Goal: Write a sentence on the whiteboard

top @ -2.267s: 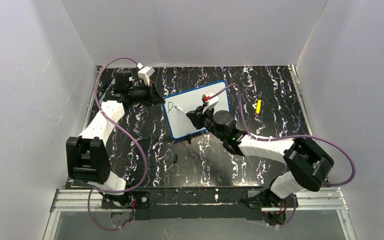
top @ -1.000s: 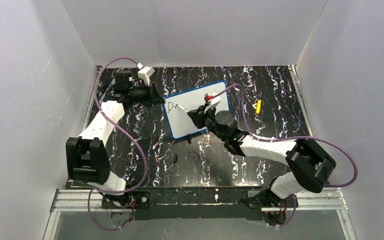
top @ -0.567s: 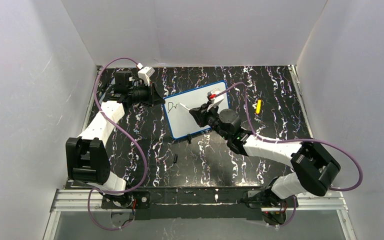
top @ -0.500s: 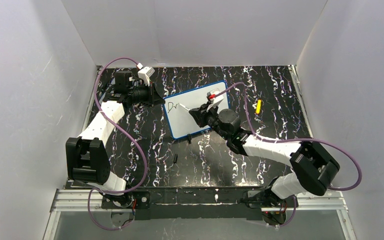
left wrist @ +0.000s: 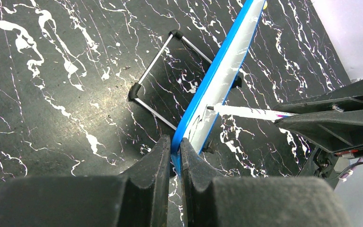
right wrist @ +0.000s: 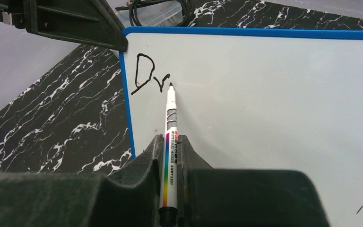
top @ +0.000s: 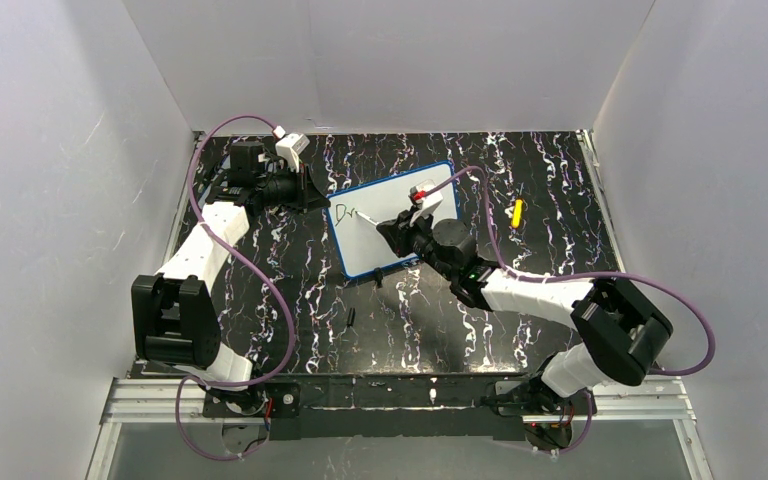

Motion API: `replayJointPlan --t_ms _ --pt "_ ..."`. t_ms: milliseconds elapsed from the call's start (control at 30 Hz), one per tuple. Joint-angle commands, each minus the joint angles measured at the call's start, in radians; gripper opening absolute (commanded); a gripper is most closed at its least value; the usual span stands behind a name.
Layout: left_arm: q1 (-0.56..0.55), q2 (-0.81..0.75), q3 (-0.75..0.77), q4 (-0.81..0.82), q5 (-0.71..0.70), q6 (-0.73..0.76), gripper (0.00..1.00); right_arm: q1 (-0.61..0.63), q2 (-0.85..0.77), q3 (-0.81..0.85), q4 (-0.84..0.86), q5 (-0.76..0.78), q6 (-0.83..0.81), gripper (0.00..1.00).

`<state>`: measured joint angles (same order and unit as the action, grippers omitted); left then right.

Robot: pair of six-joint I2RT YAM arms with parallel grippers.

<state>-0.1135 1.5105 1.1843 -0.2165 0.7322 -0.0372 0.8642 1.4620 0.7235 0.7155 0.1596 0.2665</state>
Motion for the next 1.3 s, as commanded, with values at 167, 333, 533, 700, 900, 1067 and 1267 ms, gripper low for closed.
replayJointPlan --t_ms 167,333,533,700,900,1067,1267 --pt "-0.005 -0.050 -0.009 -0.012 0.019 0.001 0.00 -0.008 -0.043 -0.044 0.038 0.085 0.001 0.01" --pt "-0.005 -0.051 -0.010 -0.012 0.019 0.001 0.00 -0.013 -0.041 -0.030 0.046 0.086 -0.005 0.01" --pt "-0.005 -0.050 -0.010 -0.012 0.021 0.001 0.00 -0.017 -0.035 -0.008 0.068 0.084 -0.014 0.01" --pt "-0.005 -0.048 -0.008 -0.011 0.022 0.000 0.00 -0.017 -0.034 -0.004 0.081 0.072 -0.018 0.01" --pt "-0.005 -0.048 -0.008 -0.013 0.024 -0.001 0.00 -0.017 -0.022 -0.006 0.104 0.049 -0.019 0.01" --pt "-0.005 -0.047 -0.009 -0.011 0.026 -0.002 0.00 -0.017 -0.006 0.012 0.105 0.033 -0.024 0.01" --pt "-0.005 -0.047 -0.006 -0.011 0.025 -0.001 0.00 -0.017 0.020 0.024 0.098 0.001 -0.023 0.01"
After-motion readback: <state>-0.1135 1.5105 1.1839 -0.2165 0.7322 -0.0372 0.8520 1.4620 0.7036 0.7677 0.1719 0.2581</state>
